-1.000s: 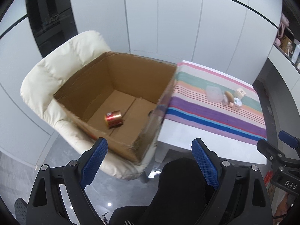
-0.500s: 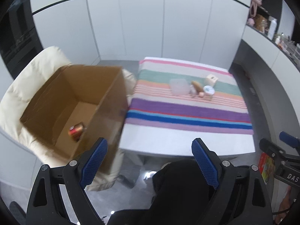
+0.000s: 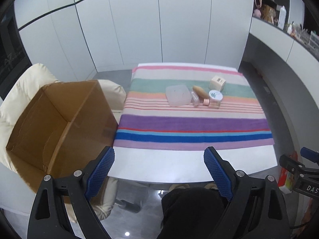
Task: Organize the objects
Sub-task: 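Withdraw both tools from the box back toward the table, then grasp the small glass bottle with the right gripper, then grasp the clear plastic case with the left gripper while the right gripper holds the bottle, then carry the case with the left gripper and bottle with the right gripper to the box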
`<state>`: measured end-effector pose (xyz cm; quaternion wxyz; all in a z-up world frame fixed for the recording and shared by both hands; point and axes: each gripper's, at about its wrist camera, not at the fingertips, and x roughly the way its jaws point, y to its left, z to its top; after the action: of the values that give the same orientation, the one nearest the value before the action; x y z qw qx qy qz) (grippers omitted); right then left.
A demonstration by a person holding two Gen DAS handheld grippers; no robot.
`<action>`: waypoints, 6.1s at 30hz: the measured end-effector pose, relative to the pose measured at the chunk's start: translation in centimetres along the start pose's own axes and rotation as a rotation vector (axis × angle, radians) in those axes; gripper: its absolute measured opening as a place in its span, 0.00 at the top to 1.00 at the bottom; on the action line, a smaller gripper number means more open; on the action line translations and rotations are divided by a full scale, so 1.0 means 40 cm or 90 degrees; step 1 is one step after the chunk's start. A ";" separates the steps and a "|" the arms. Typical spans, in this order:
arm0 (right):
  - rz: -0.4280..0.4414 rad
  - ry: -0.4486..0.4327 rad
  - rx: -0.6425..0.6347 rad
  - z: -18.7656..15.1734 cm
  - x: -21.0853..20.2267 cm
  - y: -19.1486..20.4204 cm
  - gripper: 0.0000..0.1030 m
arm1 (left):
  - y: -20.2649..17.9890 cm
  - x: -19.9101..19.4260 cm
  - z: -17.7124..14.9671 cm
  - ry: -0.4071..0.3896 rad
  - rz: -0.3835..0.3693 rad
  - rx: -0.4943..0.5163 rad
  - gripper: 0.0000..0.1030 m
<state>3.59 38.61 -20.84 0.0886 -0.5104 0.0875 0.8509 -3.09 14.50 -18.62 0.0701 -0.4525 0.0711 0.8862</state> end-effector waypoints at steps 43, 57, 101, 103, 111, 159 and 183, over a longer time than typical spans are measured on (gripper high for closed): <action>-0.011 -0.028 0.046 0.359 0.658 0.108 0.72 | -0.125 0.586 0.224 0.114 -0.038 -0.064 0.12; 0.085 -0.061 0.042 0.315 0.623 -0.040 0.72 | -0.234 0.676 0.252 0.105 -0.094 -0.045 0.22; 0.079 -0.058 -0.004 0.292 0.511 0.024 0.72 | -0.182 0.573 0.241 0.090 -0.094 -0.015 0.75; 0.081 -0.038 0.000 0.286 0.529 0.022 0.72 | -0.164 0.604 0.211 0.111 -0.111 -0.022 0.73; 0.086 0.003 0.014 0.252 0.595 0.008 0.72 | -0.089 0.669 0.170 0.162 -0.116 -0.069 0.56; -0.032 -0.015 -0.042 0.359 0.406 0.018 0.72 | -0.048 0.399 0.368 0.013 -0.006 -0.026 0.62; -0.023 -0.186 -0.078 0.664 -0.242 0.109 0.72 | 0.009 -0.164 0.669 -0.114 -0.021 -0.039 0.62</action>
<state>-15.61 40.14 0.28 0.0843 -0.3873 0.0121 0.9180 -20.51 18.84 2.27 0.0768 -0.3747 0.0298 0.9235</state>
